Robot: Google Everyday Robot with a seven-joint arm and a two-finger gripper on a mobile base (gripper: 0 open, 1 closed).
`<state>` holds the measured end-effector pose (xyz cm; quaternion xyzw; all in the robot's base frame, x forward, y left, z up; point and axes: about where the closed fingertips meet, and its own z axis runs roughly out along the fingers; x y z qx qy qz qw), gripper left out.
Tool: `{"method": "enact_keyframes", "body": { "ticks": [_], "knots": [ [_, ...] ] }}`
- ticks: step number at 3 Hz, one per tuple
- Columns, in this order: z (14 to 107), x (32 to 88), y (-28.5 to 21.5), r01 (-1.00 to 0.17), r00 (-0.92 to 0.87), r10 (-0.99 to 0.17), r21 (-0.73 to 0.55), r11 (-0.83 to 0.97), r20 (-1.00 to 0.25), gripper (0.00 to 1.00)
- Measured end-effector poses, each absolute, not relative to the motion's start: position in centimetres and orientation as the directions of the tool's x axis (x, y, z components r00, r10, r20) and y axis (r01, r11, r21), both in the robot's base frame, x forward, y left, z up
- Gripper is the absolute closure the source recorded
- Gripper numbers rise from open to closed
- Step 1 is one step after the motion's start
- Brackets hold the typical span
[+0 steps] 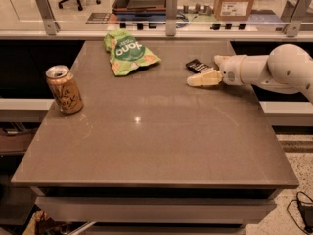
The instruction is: Move rxbar chocolate near orange can
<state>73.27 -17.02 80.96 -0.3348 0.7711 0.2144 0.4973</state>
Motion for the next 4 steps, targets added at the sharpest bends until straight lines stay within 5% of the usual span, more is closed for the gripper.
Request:
{"method": "enact_keyframes", "body": {
  "ticks": [3,4],
  "knots": [
    [81.8,73.28,-16.95,-0.73,-0.281,-0.303,-0.002,0.683,-0.91,0.94],
    [81.93,73.29,-16.93,-0.73,-0.281,-0.303,-0.002,0.683,-0.91,1.0]
  ]
}}
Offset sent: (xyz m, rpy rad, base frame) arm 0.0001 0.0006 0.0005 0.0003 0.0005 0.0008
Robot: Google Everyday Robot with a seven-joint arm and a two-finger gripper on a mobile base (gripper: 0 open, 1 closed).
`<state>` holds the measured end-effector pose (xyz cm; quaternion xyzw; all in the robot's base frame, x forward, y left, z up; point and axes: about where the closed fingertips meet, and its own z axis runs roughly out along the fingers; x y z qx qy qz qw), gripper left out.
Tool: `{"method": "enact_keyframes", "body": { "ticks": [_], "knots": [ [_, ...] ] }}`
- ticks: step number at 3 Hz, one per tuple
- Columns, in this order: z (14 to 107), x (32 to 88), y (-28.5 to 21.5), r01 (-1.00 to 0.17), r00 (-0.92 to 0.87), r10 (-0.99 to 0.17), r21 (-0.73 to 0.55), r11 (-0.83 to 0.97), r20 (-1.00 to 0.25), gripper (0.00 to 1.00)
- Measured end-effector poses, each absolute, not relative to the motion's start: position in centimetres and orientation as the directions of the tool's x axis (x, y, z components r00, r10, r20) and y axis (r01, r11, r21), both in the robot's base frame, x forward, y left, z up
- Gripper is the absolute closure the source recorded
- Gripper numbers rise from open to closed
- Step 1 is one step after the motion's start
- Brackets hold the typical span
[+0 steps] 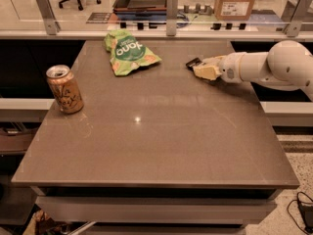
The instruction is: Move rxbar chocolate near orange can
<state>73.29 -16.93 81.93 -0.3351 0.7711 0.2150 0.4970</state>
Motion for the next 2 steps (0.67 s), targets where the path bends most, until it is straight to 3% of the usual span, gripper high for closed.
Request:
{"method": "enact_keyframes", "body": {
  "ticks": [2],
  "knots": [
    [82.9,73.2,-16.6,-0.755,-0.275,-0.314,0.003,0.655,-0.909,1.0]
  ]
}}
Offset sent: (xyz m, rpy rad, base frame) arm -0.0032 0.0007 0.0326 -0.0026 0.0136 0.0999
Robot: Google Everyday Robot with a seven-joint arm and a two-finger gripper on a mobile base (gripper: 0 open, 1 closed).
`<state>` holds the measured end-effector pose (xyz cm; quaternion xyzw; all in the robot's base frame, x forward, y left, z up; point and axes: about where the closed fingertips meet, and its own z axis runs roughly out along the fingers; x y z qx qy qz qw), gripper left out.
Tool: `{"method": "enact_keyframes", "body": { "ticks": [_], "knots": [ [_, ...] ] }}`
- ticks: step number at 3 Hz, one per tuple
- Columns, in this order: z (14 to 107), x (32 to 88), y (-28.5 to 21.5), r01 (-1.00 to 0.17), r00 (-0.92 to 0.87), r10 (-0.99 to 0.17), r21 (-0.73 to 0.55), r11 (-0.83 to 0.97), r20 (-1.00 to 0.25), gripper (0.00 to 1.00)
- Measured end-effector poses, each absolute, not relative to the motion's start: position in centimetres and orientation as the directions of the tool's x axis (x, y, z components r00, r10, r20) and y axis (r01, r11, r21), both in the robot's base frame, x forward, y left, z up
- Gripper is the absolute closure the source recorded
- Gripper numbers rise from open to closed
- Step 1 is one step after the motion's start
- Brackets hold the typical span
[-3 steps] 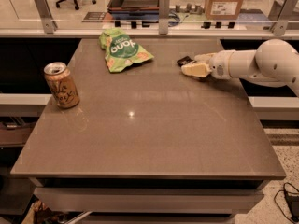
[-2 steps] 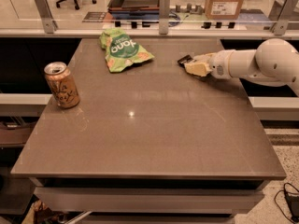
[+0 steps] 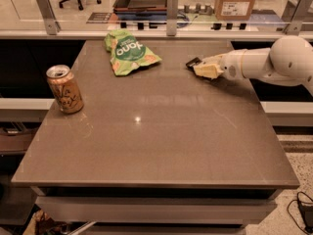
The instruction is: Move rxbar chocolate near orange can
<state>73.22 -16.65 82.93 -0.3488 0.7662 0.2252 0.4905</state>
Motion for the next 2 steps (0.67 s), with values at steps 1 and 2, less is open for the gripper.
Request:
{"method": "enact_keyframes", "body": {
  "ticks": [1,2],
  "knots": [
    [85.7,72.6,-16.2,-0.802,-0.241,-0.348,-0.017,0.598,-0.906,1.0],
    [88.0,71.4,-15.2,-0.841,-0.199,-0.379,-0.041,0.539,-0.904,1.0]
  ]
}}
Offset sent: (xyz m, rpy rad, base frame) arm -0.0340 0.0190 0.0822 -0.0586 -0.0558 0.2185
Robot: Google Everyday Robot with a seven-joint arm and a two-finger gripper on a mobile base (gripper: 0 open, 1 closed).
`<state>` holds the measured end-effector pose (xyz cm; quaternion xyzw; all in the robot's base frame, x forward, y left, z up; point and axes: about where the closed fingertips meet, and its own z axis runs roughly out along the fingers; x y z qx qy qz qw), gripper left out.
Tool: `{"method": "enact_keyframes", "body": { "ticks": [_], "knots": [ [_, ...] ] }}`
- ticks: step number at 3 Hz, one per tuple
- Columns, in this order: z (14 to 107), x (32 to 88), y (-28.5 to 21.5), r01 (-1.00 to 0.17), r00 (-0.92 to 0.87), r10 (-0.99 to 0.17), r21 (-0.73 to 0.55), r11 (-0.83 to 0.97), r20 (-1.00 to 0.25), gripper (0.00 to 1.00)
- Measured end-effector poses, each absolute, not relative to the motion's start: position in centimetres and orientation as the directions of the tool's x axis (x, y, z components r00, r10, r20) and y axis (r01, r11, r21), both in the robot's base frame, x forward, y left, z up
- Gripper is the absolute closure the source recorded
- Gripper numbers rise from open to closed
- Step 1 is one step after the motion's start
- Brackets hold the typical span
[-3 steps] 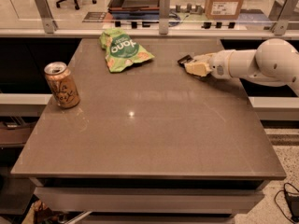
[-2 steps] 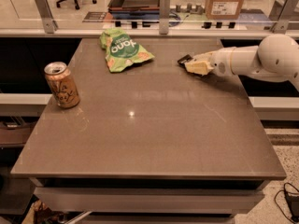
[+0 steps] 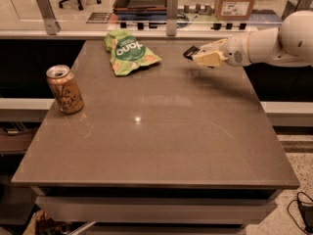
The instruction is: Move rxbar chocolate near orange can
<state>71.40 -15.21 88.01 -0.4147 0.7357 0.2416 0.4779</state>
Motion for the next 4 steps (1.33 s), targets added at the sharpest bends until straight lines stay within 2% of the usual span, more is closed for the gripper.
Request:
{"method": "enact_keyframes", "body": {
  "ticks": [4],
  "knots": [
    [91.8,63.8,-7.9,-0.873,-0.175,-0.426,-0.06,0.484,-0.888,1.0]
  ]
}}
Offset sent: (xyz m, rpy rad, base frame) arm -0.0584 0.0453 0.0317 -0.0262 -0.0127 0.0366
